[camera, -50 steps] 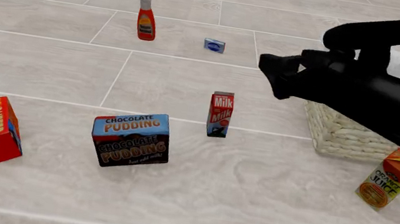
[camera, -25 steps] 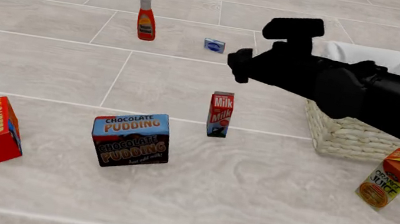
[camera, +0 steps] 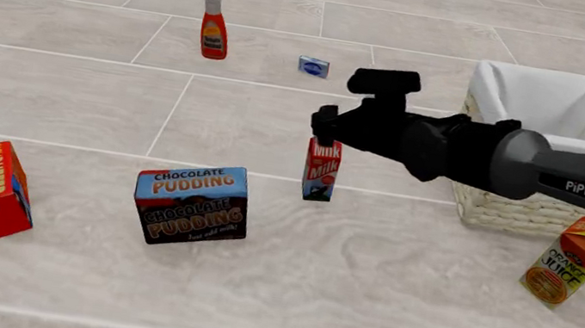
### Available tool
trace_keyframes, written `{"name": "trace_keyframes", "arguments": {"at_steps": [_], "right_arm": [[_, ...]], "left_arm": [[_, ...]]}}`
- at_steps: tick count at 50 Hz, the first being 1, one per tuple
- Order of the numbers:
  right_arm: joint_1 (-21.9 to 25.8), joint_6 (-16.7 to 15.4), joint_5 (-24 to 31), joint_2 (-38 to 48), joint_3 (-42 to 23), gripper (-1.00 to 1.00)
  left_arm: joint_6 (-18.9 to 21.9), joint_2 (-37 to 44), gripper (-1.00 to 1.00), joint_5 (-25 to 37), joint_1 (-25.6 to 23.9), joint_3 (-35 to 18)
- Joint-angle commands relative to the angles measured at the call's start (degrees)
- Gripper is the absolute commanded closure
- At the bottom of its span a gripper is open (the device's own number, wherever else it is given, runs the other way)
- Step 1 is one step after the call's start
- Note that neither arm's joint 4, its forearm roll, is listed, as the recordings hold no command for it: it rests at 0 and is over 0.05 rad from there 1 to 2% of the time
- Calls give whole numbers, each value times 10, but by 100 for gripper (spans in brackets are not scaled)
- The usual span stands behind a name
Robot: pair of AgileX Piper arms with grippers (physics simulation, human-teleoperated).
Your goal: Pick the milk and place it in the basket.
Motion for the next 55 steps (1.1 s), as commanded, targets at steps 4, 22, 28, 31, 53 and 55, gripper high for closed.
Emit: {"name": "trace_keyframes", "arguments": {"at_steps": [4,22,28,31,53,55], "right_arm": [[2,23,-22,58,-8,-100],[2,41,-50,119,-11,-100],[0,44,-57,133,-11,-100],[2,43,-58,134,-11,100],[0,11,-58,26,28,100],[4,4,-66,1,39,100]], "left_arm": [[0,0,-100,0,0,0],[0,0,-100,0,0,0],[0,0,-100,0,0,0],[0,0,-100,0,0,0],[0,0,-100,0,0,0],[0,0,-100,0,0,0]]}}
